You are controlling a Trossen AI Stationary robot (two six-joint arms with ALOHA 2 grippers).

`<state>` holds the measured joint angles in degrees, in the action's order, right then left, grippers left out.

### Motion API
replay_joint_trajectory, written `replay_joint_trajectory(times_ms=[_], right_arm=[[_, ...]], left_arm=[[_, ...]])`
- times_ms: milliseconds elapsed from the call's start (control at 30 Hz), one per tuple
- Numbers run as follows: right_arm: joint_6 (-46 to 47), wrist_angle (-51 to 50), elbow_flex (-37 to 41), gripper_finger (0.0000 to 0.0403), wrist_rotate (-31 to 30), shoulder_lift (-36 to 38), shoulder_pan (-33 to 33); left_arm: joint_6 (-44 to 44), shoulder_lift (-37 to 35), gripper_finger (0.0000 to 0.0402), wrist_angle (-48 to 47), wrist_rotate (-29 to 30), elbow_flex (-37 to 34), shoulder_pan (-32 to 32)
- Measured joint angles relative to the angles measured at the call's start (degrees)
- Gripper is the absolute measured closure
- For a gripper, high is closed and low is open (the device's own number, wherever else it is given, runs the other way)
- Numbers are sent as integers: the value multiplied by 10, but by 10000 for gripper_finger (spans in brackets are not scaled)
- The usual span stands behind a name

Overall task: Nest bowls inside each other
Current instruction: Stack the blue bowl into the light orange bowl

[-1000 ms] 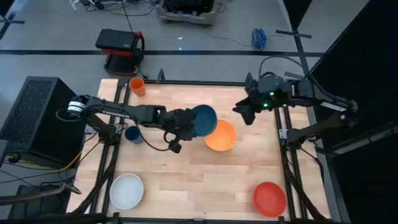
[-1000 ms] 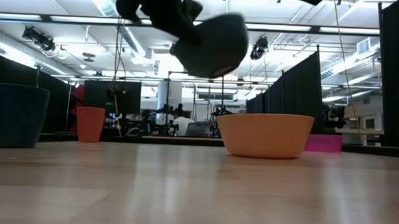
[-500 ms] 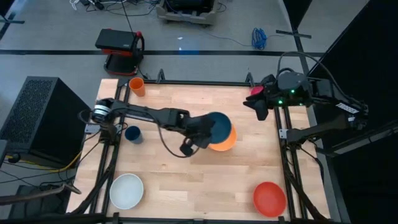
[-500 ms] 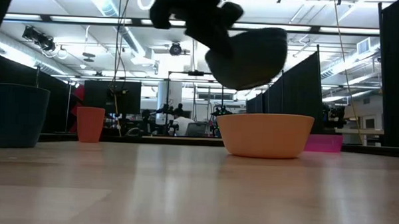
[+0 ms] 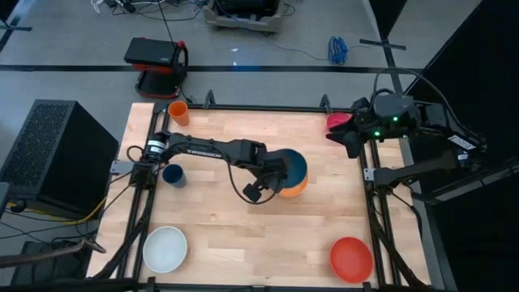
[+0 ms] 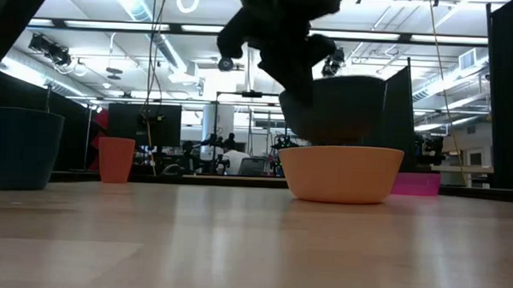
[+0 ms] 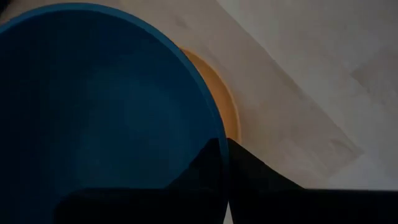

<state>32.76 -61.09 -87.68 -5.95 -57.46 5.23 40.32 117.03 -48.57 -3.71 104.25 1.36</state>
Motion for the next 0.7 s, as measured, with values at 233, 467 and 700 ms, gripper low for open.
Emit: replay_joint_trajectory(times_ms=[233,467,700], right_arm=[[0,-4,0,261,2,12,0],[0,-4,0,249,17,12,0],[0,-4,0,251,25,12,0]], left_arm=[[-1,34,402,17,-15,14,-3],[-18,58,402,27,-22,14,-3],[-34,67,400,29,-20,13,-9]])
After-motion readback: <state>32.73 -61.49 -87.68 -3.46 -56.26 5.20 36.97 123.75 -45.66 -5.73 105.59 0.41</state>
